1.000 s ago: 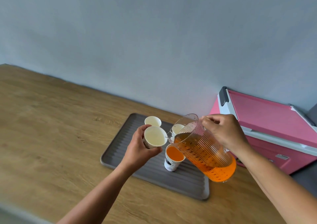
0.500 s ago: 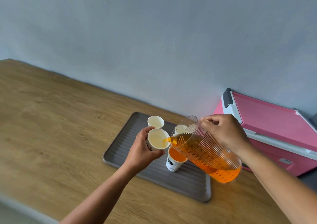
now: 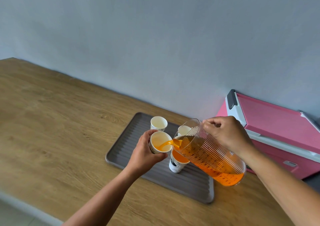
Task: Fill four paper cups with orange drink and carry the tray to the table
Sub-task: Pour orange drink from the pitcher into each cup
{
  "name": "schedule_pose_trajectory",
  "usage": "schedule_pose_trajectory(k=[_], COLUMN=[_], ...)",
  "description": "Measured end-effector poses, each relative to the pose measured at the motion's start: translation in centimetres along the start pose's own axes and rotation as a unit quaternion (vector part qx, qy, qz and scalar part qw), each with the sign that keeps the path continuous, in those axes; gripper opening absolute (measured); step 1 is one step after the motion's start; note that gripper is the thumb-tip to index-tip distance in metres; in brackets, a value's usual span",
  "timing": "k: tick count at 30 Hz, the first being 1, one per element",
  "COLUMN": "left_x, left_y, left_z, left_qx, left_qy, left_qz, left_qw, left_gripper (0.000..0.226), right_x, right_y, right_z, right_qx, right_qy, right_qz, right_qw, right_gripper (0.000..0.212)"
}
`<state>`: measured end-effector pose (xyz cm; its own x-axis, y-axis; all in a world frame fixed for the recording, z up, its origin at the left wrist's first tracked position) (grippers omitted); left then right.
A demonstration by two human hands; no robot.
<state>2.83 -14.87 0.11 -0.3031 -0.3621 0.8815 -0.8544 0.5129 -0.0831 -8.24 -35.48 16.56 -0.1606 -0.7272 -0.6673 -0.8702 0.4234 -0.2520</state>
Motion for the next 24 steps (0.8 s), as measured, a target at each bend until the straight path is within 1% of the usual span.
schedule_pose_trajectory(k=[7, 14, 24], left_x=[0.15, 0.06, 0.20], left_y=[0.26, 0.39, 0.31], left_z=[0.10, 0.22, 0.49], left_qx=[-0.003, -0.004, -0.005], left_qy=[-0.011, -0.009, -0.013], left_qz=[0.003, 0.000, 0.000], left_qw=[1.000, 1.000, 1.000], left_gripper=[0.085, 0.082, 0.085], right_x=[-0.06, -0.02, -0.18], right_y=[0.25, 0.38, 0.35], right_z=[0.10, -0.04, -0.06], right_qx=[-0.005, 0.001, -0.010], right_qy=[0.000, 0.009, 0.014], right_qz=[0.006, 0.012, 0.015], right_qw=[1.000, 1.000, 1.000], right_gripper=[0.031, 0.029, 0.030])
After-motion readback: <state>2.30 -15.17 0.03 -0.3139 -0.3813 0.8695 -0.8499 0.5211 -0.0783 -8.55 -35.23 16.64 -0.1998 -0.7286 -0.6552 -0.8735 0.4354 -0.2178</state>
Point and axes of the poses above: each hand's wrist, its own y-axis away from the middle knuckle, its own z-axis out of the palm, x = y × z, the point moved 9 cm from there along -y, towards the middle knuckle, and after that the axes turned 13 degrees about -y, right-handed, at the moved point
